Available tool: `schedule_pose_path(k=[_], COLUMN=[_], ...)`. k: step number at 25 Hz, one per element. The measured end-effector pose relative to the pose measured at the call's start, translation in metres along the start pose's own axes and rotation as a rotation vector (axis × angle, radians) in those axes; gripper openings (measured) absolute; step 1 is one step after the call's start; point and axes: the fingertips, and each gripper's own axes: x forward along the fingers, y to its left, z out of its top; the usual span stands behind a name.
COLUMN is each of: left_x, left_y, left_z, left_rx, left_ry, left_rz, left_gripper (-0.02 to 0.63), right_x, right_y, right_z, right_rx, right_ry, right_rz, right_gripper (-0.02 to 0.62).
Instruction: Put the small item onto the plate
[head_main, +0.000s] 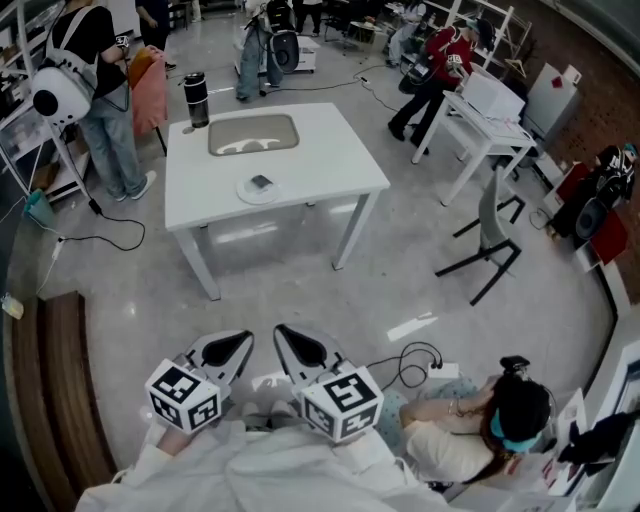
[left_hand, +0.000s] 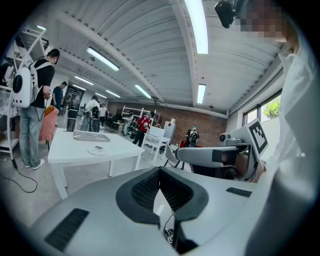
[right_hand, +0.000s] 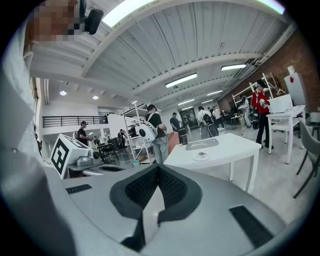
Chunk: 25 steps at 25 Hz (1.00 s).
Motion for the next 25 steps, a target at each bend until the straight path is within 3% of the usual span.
schedule_pose_path(k=[14,25], left_x=[0.015,0.062], left_y=[0.008,0.073], left_z=[-0.028,-0.013], left_rx=[-0.122,-0.142], left_ry=[-0.004,0.021], left_rz=[0.083,0.081], left_gripper=[0.009,0.009], right_x=[-0.001,0.065], right_y=[-0.033,-0.075], right_z=[-0.037,-0.022], right_rx=[0.026,0.035], right_ry=[0.116,0.111], right_rz=[0.032,0.005], right_gripper=[0.014,0.014])
